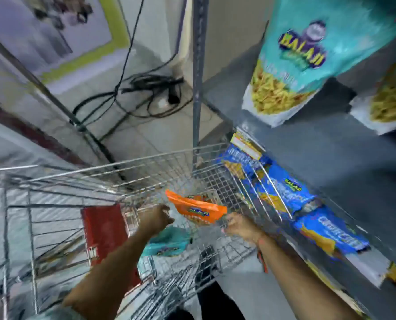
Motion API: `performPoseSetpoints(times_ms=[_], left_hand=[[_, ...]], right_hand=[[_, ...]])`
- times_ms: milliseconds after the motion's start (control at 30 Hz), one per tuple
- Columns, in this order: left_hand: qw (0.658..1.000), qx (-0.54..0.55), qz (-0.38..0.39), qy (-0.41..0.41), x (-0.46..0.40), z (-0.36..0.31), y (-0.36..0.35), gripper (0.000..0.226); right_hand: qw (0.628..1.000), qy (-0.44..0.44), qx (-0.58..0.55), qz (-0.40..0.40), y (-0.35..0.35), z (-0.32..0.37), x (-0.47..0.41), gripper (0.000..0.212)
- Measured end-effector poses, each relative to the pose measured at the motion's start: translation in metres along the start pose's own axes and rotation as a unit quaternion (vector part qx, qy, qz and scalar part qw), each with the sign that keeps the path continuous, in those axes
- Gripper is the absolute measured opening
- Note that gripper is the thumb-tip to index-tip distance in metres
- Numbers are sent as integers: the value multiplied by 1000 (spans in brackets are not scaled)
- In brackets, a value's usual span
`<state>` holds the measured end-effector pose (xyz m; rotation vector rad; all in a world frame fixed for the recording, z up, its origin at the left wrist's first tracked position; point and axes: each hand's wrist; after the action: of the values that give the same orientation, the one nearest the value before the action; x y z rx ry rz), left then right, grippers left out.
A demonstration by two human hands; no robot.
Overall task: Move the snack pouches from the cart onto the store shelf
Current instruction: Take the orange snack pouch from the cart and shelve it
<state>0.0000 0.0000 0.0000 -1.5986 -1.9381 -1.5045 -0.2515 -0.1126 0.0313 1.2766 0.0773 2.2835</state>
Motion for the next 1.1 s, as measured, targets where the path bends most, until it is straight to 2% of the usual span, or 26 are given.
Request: performPoseSetpoints(times_ms=[67, 100, 200, 300, 467, 567, 633, 700, 833, 933, 1033, 1100], left_hand=[[995, 95, -18, -10, -10, -6, -13, 53], [992, 124, -31, -10, -12, -10, -19, 52], [990, 109, -86, 2, -20, -21, -28, 31], [987, 104, -116, 30, -21, -23, -28, 22], [983, 132, -125, -7, -10, -35, -21, 22], [976, 164, -137, -52, 10, -49, -7, 20], [967, 197, -137, -83, 29, -59, 5, 21], [953, 239, -131, -129, 50, -68, 18, 24], [926, 268, -130, -231, 95, -88, 45, 36], [895, 305, -110, -306, 133, -116, 67, 31], [853, 321, -111, -396, 181, -154, 92, 20], [827, 321, -119, -446, 216, -180, 108, 22]], right_hand=[[999, 32, 6, 2, -1, -2, -19, 11], [999, 35, -5, -2, -2, -2, -25, 16], [995, 35, -62, -72, -8, -2, -38, 8], [983, 32, -81, -159, -11, -1, -45, 24], [975, 24, -113, -192, -3, 4, -27, 7], [963, 54, -141, -223, 5, 13, -5, 9], [955, 81, -157, -239, 10, 23, 17, 2], [943, 92, -182, -263, 16, 31, 41, 12], [921, 139, -201, -303, 28, 49, 98, 17], [889, 200, -193, -363, 39, 68, 146, 12], [854, 239, -198, -417, 55, 92, 200, 30], [825, 274, -199, -453, 65, 110, 245, 32]])
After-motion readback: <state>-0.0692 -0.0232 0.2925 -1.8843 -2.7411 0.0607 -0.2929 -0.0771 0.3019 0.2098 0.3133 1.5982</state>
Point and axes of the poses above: each hand's wrist, its own x-axis away from the middle knuckle, its own y-axis out of the back of the hand, z = x × y, and after that the axes turned 3 degrees about x, right-handed
